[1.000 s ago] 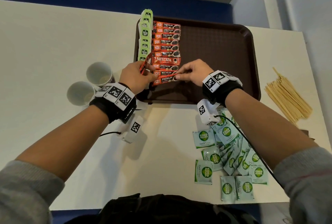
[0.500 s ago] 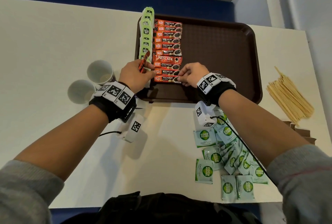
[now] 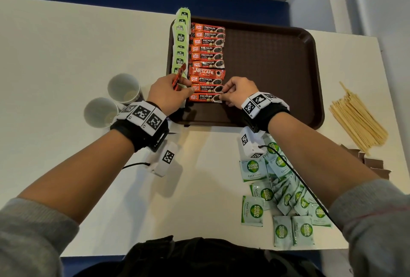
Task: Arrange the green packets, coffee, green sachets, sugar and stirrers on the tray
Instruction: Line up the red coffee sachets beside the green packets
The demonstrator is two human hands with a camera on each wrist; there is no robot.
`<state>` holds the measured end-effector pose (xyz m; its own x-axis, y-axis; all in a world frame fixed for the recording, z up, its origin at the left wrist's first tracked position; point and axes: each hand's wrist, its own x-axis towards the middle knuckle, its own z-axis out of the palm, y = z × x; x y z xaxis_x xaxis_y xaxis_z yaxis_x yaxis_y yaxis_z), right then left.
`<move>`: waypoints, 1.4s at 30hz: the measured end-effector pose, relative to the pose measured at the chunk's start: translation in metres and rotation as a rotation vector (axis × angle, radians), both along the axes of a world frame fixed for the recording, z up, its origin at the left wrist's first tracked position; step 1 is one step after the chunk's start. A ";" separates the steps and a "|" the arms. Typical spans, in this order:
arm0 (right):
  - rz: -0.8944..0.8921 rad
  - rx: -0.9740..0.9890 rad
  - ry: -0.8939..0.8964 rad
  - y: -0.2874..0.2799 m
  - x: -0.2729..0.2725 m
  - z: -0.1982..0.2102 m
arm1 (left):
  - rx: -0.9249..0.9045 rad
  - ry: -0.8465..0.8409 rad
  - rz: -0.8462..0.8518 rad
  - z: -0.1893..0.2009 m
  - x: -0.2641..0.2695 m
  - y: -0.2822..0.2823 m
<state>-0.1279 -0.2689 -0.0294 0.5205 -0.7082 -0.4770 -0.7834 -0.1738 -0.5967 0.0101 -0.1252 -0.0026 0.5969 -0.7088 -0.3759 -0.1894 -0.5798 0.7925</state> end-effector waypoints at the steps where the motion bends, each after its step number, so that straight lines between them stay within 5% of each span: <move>1: 0.009 -0.019 -0.004 0.000 0.000 0.001 | 0.002 -0.001 -0.004 0.000 0.000 0.000; 17: 0.294 0.031 -0.258 0.022 0.031 0.040 | -0.156 0.473 0.002 0.008 -0.013 -0.003; 24: 0.280 0.038 -0.281 0.016 0.025 0.041 | -0.176 0.471 -0.041 0.014 -0.017 0.001; 32: 0.050 0.129 -0.354 0.002 0.010 0.034 | -0.196 0.423 0.061 0.005 -0.008 0.003; 42: 0.124 0.200 -0.267 -0.002 -0.005 0.033 | -0.106 0.279 0.051 -0.003 -0.006 0.003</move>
<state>-0.1330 -0.2711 0.0035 0.7218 -0.5377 -0.4358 -0.5757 -0.1170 -0.8092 0.0041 -0.1220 -0.0054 0.5163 -0.7247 -0.4564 0.0717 -0.4945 0.8662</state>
